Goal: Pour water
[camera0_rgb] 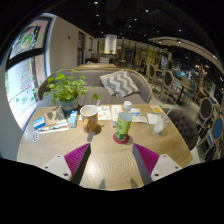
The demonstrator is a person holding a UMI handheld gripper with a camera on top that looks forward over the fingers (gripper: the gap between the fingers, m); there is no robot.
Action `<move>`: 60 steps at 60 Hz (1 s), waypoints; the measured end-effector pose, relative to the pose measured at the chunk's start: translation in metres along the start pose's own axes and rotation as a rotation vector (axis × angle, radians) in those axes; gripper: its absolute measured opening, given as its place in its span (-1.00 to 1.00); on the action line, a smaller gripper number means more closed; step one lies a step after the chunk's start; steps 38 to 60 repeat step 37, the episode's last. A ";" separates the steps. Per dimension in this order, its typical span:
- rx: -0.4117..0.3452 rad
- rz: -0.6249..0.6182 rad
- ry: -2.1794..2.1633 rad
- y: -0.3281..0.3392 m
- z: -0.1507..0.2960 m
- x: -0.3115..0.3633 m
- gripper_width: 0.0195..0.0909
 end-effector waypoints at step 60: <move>-0.015 -0.006 -0.032 0.123 -0.005 0.020 0.84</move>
Point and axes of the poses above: the point between the fingertips, and its own axes, seen from behind it with the camera up: x to the left, z up, y backward, against the way the camera looks, the point moved 5 cm from there along y, backward, against the way the camera looks, and after that the axes turned 13 degrees about -x, right-handed, at the moved point
